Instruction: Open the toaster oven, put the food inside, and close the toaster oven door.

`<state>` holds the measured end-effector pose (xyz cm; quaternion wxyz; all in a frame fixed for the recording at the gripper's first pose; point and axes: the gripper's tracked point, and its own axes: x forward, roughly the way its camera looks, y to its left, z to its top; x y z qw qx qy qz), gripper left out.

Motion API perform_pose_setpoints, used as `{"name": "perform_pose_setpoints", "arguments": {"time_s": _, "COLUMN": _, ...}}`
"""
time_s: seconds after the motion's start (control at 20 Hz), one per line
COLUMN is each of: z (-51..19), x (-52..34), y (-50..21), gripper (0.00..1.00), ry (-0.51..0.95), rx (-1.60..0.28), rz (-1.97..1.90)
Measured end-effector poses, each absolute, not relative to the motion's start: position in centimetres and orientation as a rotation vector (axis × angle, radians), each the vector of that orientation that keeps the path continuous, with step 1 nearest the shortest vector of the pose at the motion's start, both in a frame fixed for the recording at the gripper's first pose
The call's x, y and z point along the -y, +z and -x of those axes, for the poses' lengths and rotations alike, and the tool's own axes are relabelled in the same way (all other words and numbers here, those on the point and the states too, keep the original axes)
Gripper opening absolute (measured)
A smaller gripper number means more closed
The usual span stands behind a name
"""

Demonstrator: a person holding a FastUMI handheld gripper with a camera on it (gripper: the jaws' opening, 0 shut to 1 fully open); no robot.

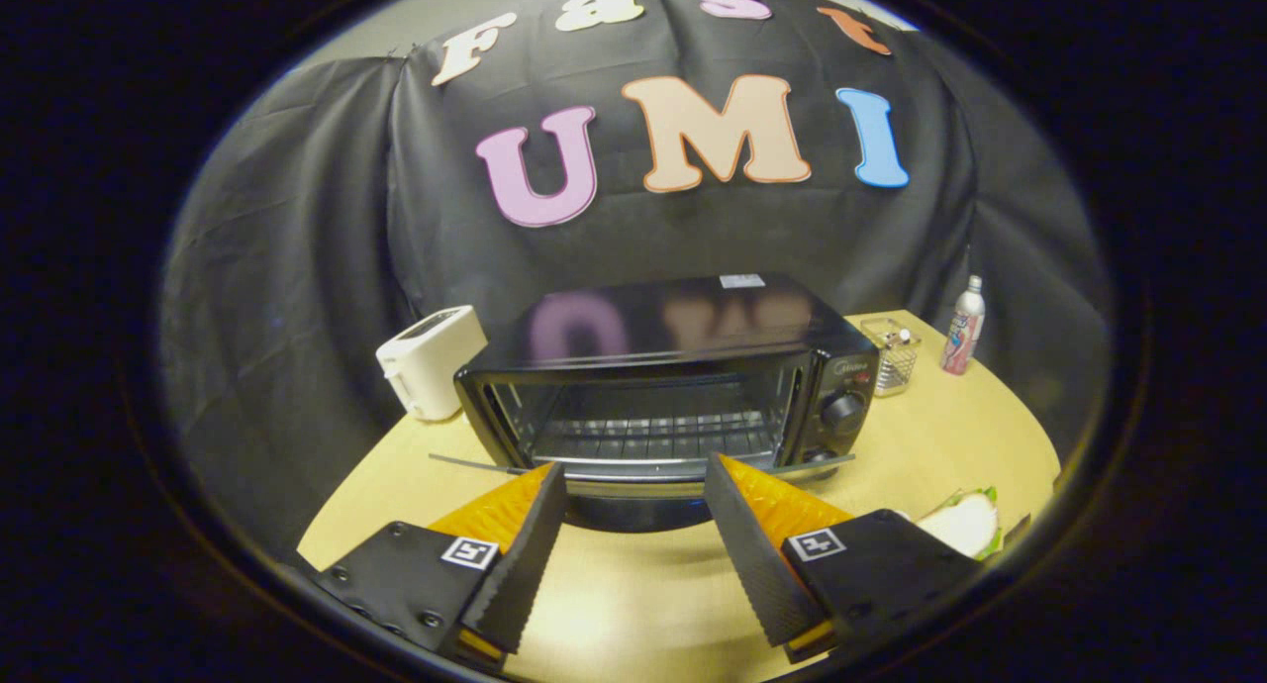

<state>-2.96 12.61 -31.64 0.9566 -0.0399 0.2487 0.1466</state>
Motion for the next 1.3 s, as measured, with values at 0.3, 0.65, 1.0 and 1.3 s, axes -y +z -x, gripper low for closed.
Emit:
{"name": "perform_pose_setpoints", "arguments": {"time_s": 0.3, "z": 6.1, "x": -11.5, "y": -34.3, "gripper": 0.87, "ry": 0.323, "rx": -0.635, "rz": 0.161}}
{"name": "perform_pose_setpoints", "arguments": {"time_s": 0.65, "z": 9.4, "x": -9.9, "y": -38.2, "gripper": 0.82, "ry": 0.319, "rx": -0.838, "rz": 0.162}}
{"name": "perform_pose_setpoints", "arguments": {"time_s": 1.0, "z": 10.4, "x": -8.7, "y": -43.1, "gripper": 0.82, "ry": 0.29, "rx": -0.983, "rz": 0.152}}
{"name": "perform_pose_setpoints", "arguments": {"time_s": 1.3, "z": 8.1, "x": -9.6, "y": -44.2, "gripper": 0.83, "ry": 0.304, "rx": -0.983, "rz": 0.173}}
